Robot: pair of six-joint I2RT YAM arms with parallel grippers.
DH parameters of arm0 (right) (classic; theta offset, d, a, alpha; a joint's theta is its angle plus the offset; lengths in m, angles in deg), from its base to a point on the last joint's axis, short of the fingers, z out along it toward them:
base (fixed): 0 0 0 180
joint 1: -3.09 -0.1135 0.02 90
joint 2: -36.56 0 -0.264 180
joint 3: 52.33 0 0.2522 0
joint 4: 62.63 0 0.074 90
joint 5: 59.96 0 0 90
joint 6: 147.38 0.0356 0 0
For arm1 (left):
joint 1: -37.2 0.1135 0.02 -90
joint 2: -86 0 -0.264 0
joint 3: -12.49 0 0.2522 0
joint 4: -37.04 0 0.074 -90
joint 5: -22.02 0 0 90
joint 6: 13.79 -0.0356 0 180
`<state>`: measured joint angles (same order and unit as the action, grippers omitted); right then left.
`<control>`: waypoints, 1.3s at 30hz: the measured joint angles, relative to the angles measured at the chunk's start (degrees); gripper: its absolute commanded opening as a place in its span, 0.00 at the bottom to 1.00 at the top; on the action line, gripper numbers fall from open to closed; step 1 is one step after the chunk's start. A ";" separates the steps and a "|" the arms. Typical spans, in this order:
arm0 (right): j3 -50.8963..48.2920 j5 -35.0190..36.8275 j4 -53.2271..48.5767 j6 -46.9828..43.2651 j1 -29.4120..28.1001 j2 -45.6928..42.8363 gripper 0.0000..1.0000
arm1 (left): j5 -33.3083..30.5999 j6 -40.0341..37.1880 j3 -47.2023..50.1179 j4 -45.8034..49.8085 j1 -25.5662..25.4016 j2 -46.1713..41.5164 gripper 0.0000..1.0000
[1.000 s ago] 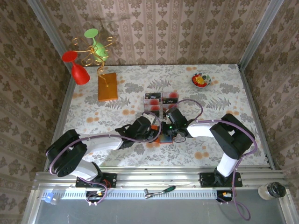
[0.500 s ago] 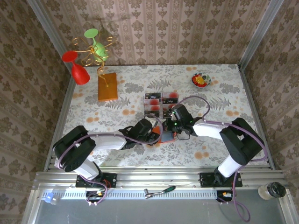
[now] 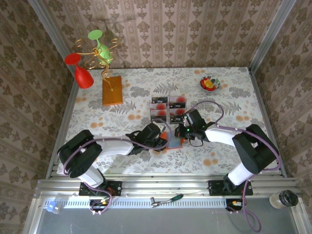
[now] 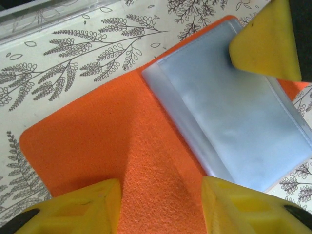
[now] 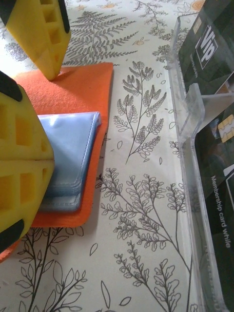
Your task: Put the credit cards into the card holder
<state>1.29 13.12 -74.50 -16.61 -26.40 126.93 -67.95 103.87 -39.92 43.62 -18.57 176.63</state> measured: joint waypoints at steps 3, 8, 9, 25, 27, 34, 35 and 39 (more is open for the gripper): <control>-1.05 0.00 0.15 -0.28 0.00 0.00 0.04 | -0.22 -0.61 -1.57 1.36 0.17 0.94 0.55; -3.23 -0.28 2.23 -0.07 -0.02 -0.02 0.04 | -0.48 -1.22 -3.06 2.10 0.37 1.92 0.61; -3.43 -0.31 2.67 0.07 -0.02 -0.02 0.04 | -0.48 -1.40 -3.06 2.19 0.35 1.92 0.62; -3.58 -1.05 5.90 2.58 -1.51 1.20 0.04 | -0.52 -1.97 -3.76 3.34 0.35 2.01 0.66; -3.58 -1.11 5.92 2.91 -1.53 1.20 0.04 | -0.83 -2.08 -4.24 4.04 0.35 2.29 0.63; -3.48 -1.49 6.08 3.48 -1.55 1.25 0.10 | -2.43 -3.48 -6.19 6.88 0.28 3.74 0.51; -3.43 -1.53 6.08 3.63 -1.55 1.25 0.15 | -2.64 -3.50 -6.29 7.10 0.28 3.89 0.50; -2.82 -1.55 5.64 4.44 -1.70 0.98 0.35 | -3.08 -3.52 -6.40 7.32 0.24 4.20 0.47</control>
<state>-1.53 11.56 -68.86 -12.17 -28.11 127.92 -71.03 100.35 -46.33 50.95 -18.33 180.82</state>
